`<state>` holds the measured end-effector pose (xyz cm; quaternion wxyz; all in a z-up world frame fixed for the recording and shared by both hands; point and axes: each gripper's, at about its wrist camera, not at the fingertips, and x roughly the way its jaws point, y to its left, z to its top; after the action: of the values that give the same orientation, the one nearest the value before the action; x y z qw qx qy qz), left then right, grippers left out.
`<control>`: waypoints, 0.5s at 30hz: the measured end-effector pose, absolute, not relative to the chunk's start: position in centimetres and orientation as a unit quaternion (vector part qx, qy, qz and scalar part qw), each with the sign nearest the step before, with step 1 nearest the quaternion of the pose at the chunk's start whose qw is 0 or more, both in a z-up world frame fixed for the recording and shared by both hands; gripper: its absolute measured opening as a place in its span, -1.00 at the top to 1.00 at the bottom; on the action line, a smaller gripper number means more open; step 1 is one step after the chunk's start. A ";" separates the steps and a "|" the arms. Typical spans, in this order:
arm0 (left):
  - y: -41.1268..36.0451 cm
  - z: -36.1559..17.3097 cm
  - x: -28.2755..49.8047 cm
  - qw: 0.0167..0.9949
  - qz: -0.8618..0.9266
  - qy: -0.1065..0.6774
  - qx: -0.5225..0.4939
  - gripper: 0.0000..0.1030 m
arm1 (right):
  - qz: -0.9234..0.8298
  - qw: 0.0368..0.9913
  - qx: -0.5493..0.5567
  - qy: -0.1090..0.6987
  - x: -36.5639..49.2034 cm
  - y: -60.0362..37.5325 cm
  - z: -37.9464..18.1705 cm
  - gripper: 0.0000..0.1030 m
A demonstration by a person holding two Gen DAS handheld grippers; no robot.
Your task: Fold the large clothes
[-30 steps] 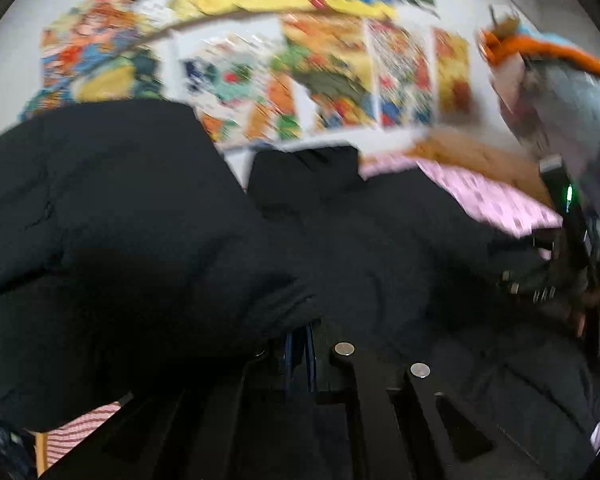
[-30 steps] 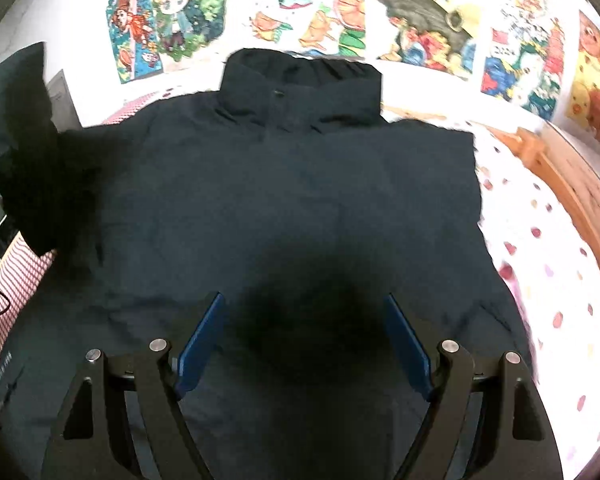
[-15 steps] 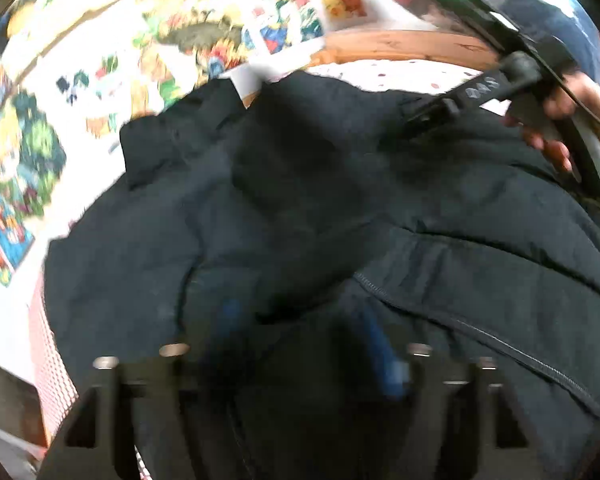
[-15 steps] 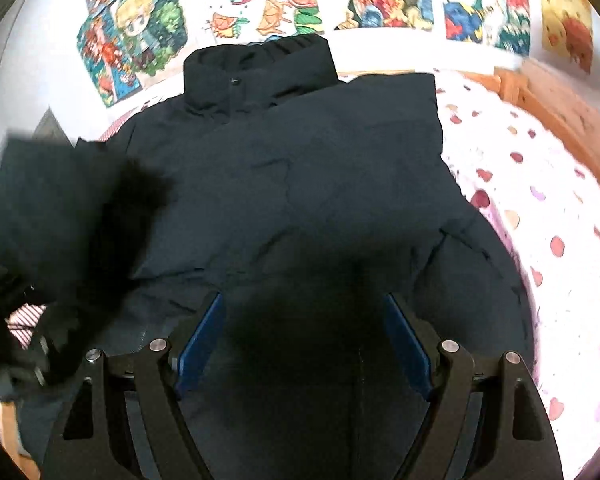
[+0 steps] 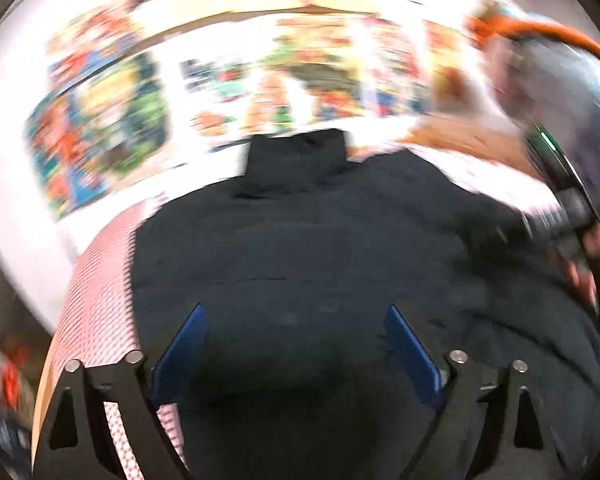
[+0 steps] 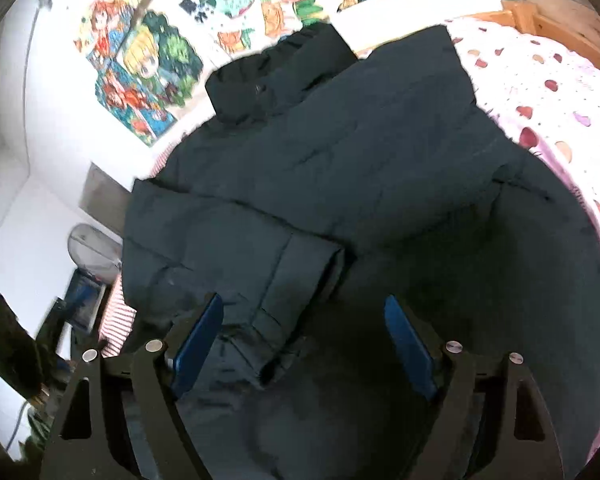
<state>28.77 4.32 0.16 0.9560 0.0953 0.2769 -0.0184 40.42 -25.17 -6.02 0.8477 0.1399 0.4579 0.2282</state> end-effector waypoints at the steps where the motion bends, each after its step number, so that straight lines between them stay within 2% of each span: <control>1: 5.4 0.3 29.0 0.957 0.012 0.278 0.080 -0.87 | 0.221 0.850 0.126 0.462 40.6 -24.7 -6.2 -0.54; 5: 8.1 -0.1 30.2 0.952 0.079 0.293 0.046 -0.94 | 0.199 0.856 0.048 0.474 41.1 -21.5 -7.3 -0.54; 9: 10.6 -0.9 31.2 0.942 0.132 0.309 -0.016 -0.95 | 0.218 0.855 0.020 0.471 41.0 -19.1 -7.4 -0.53; 10: 11.0 -0.9 31.4 0.940 0.141 0.309 -0.030 -0.95 | 0.225 0.854 0.020 0.468 41.0 -18.6 -7.4 -0.46; 11: 11.2 -1.0 31.4 0.939 0.149 0.308 -0.038 -0.96 | 0.229 0.854 0.019 0.467 41.0 -18.3 -7.4 -0.20; 12: 11.6 -1.0 31.9 0.938 0.157 0.307 -0.044 -0.97 | 0.225 0.855 0.016 0.467 41.0 -18.1 -7.3 -0.08; 14: 11.8 -0.7 31.9 0.937 0.169 0.302 -0.047 -0.97 | 0.225 0.856 0.019 0.465 41.0 -18.0 -7.1 0.54; 15: 11.8 -0.6 31.8 0.938 0.170 0.299 -0.044 -0.97 | 0.219 0.859 0.019 0.463 40.9 -18.0 -6.9 0.70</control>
<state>31.84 11.78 -0.62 0.9378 -0.0440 0.2992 0.1702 40.91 -18.04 -6.87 0.8587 0.0188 0.4628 0.2192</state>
